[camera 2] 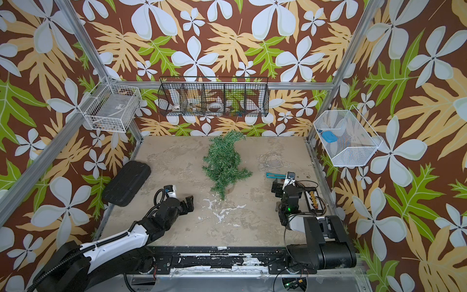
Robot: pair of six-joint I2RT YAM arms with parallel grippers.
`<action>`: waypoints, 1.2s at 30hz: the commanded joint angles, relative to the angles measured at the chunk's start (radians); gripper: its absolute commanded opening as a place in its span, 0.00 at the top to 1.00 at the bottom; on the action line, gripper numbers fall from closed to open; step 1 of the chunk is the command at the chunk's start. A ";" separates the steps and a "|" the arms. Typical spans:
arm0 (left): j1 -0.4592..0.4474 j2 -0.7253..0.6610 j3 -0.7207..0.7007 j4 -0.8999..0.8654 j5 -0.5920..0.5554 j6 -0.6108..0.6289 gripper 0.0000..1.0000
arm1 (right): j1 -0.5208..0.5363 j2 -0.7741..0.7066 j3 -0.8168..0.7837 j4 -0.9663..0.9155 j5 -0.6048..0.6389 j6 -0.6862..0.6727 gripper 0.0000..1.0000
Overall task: Remove string lights from the small christmas tree
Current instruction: Reset both arms
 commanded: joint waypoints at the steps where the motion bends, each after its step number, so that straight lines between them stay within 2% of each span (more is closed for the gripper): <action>1: 0.001 0.020 0.004 0.036 0.010 0.006 0.00 | 0.000 0.055 -0.045 0.292 -0.029 -0.052 0.00; 2: 0.001 0.029 0.007 0.040 0.015 0.011 0.00 | -0.001 0.032 -0.032 0.229 -0.031 -0.043 0.00; 4: 0.001 0.043 0.016 0.048 0.006 0.014 0.00 | -0.002 0.049 -0.038 0.268 -0.033 -0.049 0.00; 5: 0.001 0.050 0.021 0.058 -0.008 0.020 0.00 | -0.002 0.037 -0.028 0.225 -0.033 -0.042 0.00; 8: 0.001 0.057 0.063 0.059 -0.095 0.060 0.00 | -0.003 0.037 -0.027 0.226 -0.031 -0.042 0.00; 11: 0.001 0.050 0.117 0.104 -0.248 0.183 0.00 | -0.004 0.044 -0.010 0.205 -0.055 -0.053 0.00; 13: 0.001 0.044 0.116 0.218 -0.397 0.314 0.00 | -0.001 0.043 -0.014 0.207 -0.059 -0.056 0.00; 15: 0.004 0.033 0.075 0.414 -0.531 0.463 0.00 | -0.001 0.045 -0.012 0.211 -0.058 -0.057 0.00; 16: 0.010 0.027 0.047 0.513 -0.519 0.567 0.00 | -0.001 0.044 -0.011 0.205 -0.058 -0.058 0.00; 18: 0.051 0.014 -0.022 0.686 -0.374 0.769 0.00 | -0.001 0.044 -0.011 0.205 -0.059 -0.058 0.00; 19: 0.085 0.016 -0.045 0.714 -0.318 0.793 0.00 | -0.001 0.045 -0.013 0.211 -0.059 -0.058 0.00; 23: 0.236 0.055 -0.072 0.686 -0.231 0.703 0.00 | -0.003 0.044 -0.011 0.206 -0.061 -0.058 0.00; 25: 0.265 0.111 -0.114 0.815 -0.208 0.709 0.00 | -0.006 0.044 -0.013 0.208 -0.067 -0.056 0.00; 28: 0.310 0.250 -0.185 1.120 -0.196 0.718 0.00 | -0.009 0.044 -0.013 0.210 -0.071 -0.055 0.00; 31: 0.356 0.351 -0.193 1.227 -0.121 0.702 0.00 | -0.009 0.044 -0.014 0.211 -0.072 -0.053 0.00; 32: 0.379 0.395 -0.209 1.330 -0.096 0.708 0.00 | -0.009 0.045 -0.014 0.210 -0.072 -0.053 0.00; 33: 0.394 0.401 -0.227 1.360 -0.094 0.691 0.00 | -0.008 0.045 -0.014 0.212 -0.070 -0.053 0.00; 35: 0.463 0.373 -0.240 1.282 -0.006 0.587 0.00 | -0.008 0.044 -0.014 0.212 -0.071 -0.053 0.00; 36: 0.493 0.426 -0.240 1.355 0.037 0.591 0.00 | -0.008 0.045 -0.014 0.212 -0.071 -0.053 0.00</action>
